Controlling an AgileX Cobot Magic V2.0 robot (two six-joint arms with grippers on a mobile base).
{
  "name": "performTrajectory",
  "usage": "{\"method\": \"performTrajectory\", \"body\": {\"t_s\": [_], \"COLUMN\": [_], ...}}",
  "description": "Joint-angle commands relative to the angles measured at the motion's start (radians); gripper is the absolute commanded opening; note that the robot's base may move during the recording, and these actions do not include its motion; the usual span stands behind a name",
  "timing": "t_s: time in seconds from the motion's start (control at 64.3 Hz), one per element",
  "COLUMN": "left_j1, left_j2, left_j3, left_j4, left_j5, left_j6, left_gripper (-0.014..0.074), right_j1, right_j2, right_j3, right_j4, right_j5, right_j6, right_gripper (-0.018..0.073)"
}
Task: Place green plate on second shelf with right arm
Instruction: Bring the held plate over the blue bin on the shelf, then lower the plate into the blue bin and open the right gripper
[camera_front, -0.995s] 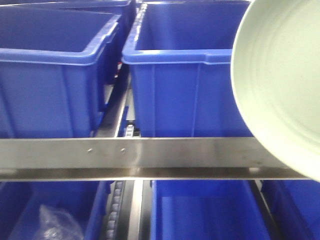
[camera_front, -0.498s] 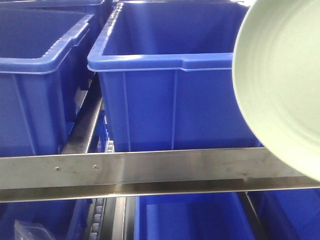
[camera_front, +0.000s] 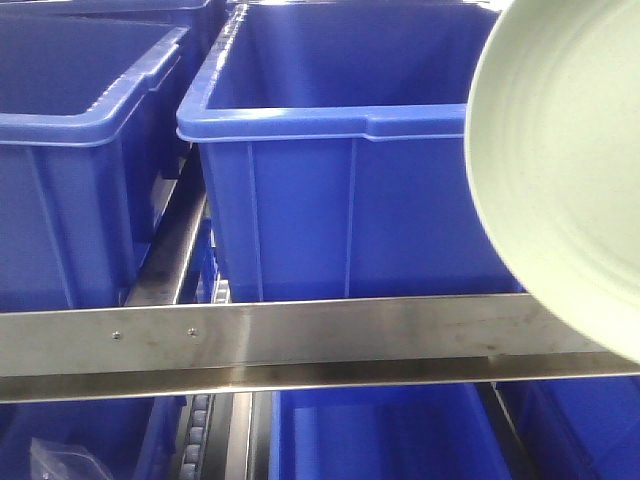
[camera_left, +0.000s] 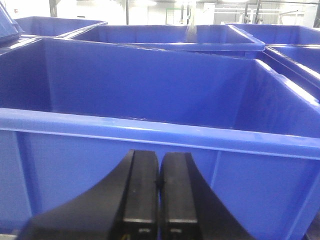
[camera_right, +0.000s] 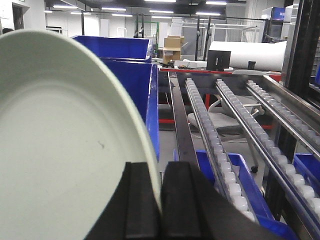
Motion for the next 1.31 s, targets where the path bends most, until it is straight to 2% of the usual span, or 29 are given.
{"method": "performTrajectory", "body": {"t_s": [0.0,0.124,0.327,0.42,0.529,0.824,1.026,1.12,1.291], "left_j1": [-0.001,-0.001,-0.001,-0.001,-0.001,-0.001,-0.001,-0.001,-0.001], "left_j2": [-0.015,-0.015,-0.015,-0.015,-0.015,-0.015,-0.015,-0.015,-0.015], "left_j3": [0.042,0.042,0.042,0.042,0.042,0.042,0.042,0.042,0.042], "left_j4": [-0.005,-0.005,-0.005,-0.005,-0.005,-0.005,-0.005,-0.005,-0.005], "left_j5": [-0.083,-0.083,-0.083,-0.083,-0.083,-0.083,-0.083,-0.083,-0.083], "left_j6": [-0.006,-0.006,-0.006,-0.006,-0.006,-0.006,-0.006,-0.006,-0.006], "left_gripper": [0.0130,0.0130,0.0130,0.0130,0.0130,0.0130,0.0130,0.0130,0.0130], "right_j1": [-0.006,-0.006,-0.006,-0.006,-0.006,0.011,0.148,0.193,0.199], "right_j2": [0.012,0.012,0.021,0.053,0.168,0.736,1.132,1.280,1.480], "right_j3": [-0.033,-0.033,-0.048,-0.122,-0.237,-0.550,-0.813,-0.937,-1.138], "right_j4": [0.009,0.010,0.009,-0.015,-0.056,-0.080,-0.089,-0.091,-0.091], "right_j5": [-0.105,-0.170,-0.445,-0.380,-0.282,-0.342,-0.358,-0.324,-0.185], "right_j6": [0.000,0.000,0.157,0.273,0.337,0.340,0.371,0.371,0.371], "right_gripper": [0.0057,0.0057,0.0057,0.0057,0.0057,0.0057,0.0057,0.0058,0.0076]}}
